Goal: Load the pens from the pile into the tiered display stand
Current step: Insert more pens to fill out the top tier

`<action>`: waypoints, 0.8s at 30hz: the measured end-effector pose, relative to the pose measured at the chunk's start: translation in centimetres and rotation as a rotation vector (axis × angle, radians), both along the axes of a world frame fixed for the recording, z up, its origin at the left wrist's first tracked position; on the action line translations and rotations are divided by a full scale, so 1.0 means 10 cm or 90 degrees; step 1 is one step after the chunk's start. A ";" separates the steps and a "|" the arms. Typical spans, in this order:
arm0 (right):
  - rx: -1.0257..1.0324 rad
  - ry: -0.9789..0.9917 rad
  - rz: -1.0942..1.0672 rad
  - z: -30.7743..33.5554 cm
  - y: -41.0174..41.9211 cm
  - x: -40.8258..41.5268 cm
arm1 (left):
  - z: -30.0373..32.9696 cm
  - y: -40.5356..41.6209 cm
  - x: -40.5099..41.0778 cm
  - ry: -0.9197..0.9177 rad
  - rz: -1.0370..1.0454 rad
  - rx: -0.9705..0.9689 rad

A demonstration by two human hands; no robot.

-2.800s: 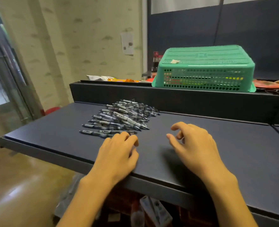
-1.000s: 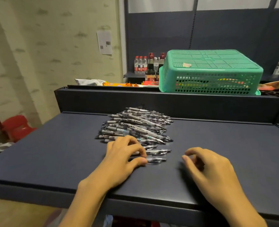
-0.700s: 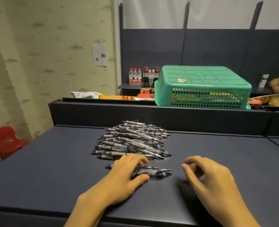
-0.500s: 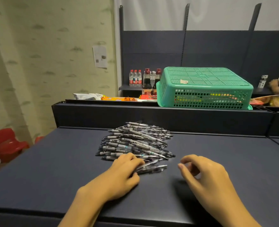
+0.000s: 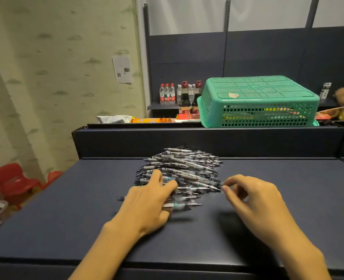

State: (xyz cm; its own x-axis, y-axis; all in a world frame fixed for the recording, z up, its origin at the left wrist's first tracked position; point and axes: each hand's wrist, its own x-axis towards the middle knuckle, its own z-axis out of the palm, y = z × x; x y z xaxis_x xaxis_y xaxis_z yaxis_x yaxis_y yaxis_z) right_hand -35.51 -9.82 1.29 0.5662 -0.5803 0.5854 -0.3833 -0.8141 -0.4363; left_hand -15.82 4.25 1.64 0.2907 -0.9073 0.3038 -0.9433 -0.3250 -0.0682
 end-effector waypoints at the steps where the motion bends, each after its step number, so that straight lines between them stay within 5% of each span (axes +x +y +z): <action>1: 0.001 0.002 -0.004 -0.01 0.00 0.00 | 0.01 -0.02 0.03 -0.003 -0.005 -0.009; 18: 0.006 0.002 -0.027 0.00 -0.01 0.01 | 0.07 -0.17 0.47 0.144 -0.011 0.012; 24: 0.008 0.009 -0.024 -0.02 -0.02 0.00 | 0.13 -0.21 0.47 0.101 0.017 0.052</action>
State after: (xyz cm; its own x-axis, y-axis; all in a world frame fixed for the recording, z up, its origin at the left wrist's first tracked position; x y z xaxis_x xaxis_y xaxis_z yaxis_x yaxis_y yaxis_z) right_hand -35.55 -10.06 1.13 0.5518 -0.6082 0.5706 -0.4192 -0.7937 -0.4408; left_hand -11.12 2.18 2.98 0.3532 -0.9186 0.1771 -0.9355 -0.3494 0.0536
